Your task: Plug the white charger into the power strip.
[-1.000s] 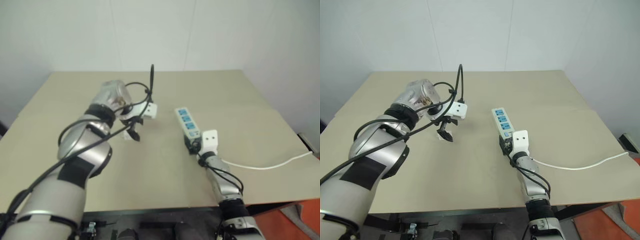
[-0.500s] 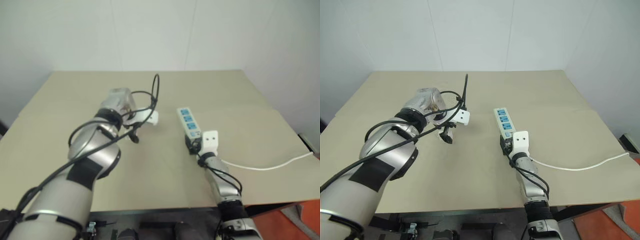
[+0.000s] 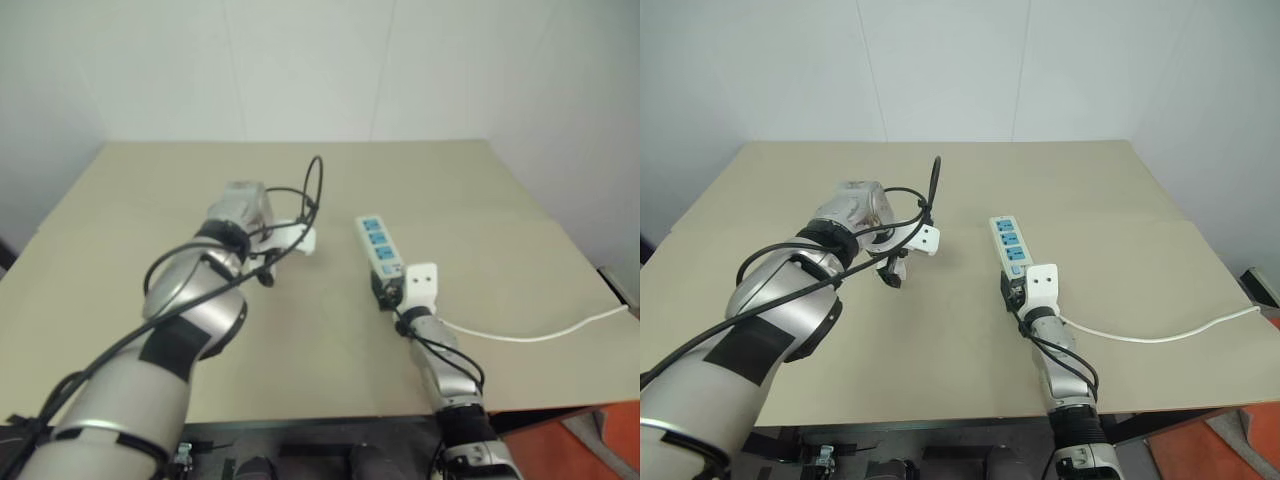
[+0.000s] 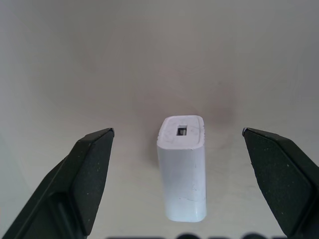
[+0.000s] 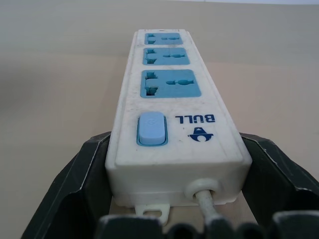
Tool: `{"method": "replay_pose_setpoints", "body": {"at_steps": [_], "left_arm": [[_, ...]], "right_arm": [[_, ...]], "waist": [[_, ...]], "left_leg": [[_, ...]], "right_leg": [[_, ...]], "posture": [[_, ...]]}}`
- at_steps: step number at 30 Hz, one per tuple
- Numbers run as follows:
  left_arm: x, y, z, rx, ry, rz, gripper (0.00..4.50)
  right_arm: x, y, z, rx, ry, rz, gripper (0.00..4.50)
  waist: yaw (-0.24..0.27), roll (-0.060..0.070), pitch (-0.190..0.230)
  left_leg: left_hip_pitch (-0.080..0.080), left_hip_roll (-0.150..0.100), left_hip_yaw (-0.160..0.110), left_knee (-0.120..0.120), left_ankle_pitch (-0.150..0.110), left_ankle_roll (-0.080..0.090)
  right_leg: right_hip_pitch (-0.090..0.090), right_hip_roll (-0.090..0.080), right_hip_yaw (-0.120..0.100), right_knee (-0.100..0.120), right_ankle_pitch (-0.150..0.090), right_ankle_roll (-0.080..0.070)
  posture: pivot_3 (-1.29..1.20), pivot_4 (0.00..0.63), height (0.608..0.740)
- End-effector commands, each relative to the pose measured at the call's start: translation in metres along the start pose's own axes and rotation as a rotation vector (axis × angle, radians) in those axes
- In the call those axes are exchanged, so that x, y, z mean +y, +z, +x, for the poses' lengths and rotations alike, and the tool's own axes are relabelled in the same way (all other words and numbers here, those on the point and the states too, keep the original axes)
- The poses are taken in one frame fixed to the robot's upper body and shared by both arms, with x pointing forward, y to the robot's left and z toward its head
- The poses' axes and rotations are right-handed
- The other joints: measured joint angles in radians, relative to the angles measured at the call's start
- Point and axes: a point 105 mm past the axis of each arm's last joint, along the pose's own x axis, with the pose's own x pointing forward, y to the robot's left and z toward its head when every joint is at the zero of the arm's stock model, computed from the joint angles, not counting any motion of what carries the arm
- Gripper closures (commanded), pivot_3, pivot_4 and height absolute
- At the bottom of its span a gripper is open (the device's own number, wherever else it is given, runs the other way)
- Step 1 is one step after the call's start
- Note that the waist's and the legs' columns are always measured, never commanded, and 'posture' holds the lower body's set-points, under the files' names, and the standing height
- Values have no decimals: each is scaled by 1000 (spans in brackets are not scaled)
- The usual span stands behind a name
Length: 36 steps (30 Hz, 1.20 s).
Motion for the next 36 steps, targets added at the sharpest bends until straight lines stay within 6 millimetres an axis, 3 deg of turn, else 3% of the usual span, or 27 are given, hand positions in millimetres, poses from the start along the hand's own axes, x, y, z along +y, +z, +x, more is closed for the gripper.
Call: {"method": "replay_pose_setpoints", "body": {"at_steps": [1,7,8,11,19,26,31,36], "left_arm": [[5,5,-6,-17,25,-1,0],[2,4,-3,-19,11,-11,0],[2,4,-2,-19,11,-15,184],[0,1,1,-4,-1,-19,875],[-4,-7,9,55,-7,10,3451],[4,-1,6,21,62,20,3495],[21,19,-25,-154,129,10,3495],[30,37,-95,-590,128,-38,3495]], "right_arm": [[4,-16,-5,63,6,10,1107],[4,-17,-5,66,6,9,1107],[4,-17,-6,67,5,9,1107],[4,-17,-6,69,4,8,1107],[3,-18,-6,73,-2,6,1107],[1,-18,-6,74,-7,3,1107],[-2,-14,-6,58,15,-19,1107],[-1,-2,-5,27,219,-73,1107]], "waist": [[0,0,0],[0,0,0],[0,0,0],[0,0,0],[0,0,0],[0,0,0],[0,0,0],[-1,0,0]], "left_leg": [[0,0,0,0,0,0],[0,0,0,0,0,0],[0,0,0,0,0,0],[0,0,0,0,0,0],[0,0,-1,0,0,0],[1,0,-1,0,0,0],[0,0,-1,0,0,0],[-2,-1,-1,0,0,0]], "right_leg": [[0,0,0,0,0,0],[0,0,0,0,0,0],[0,0,0,0,0,0],[0,0,0,0,0,0],[0,0,0,1,0,0],[0,0,0,1,0,0],[0,0,0,1,0,0],[-1,-1,0,0,0,0]], "posture": [[0,150,740],[0,150,740],[0,150,740],[0,150,740],[0,150,740],[0,150,740],[0,150,740],[0,150,740]]}}
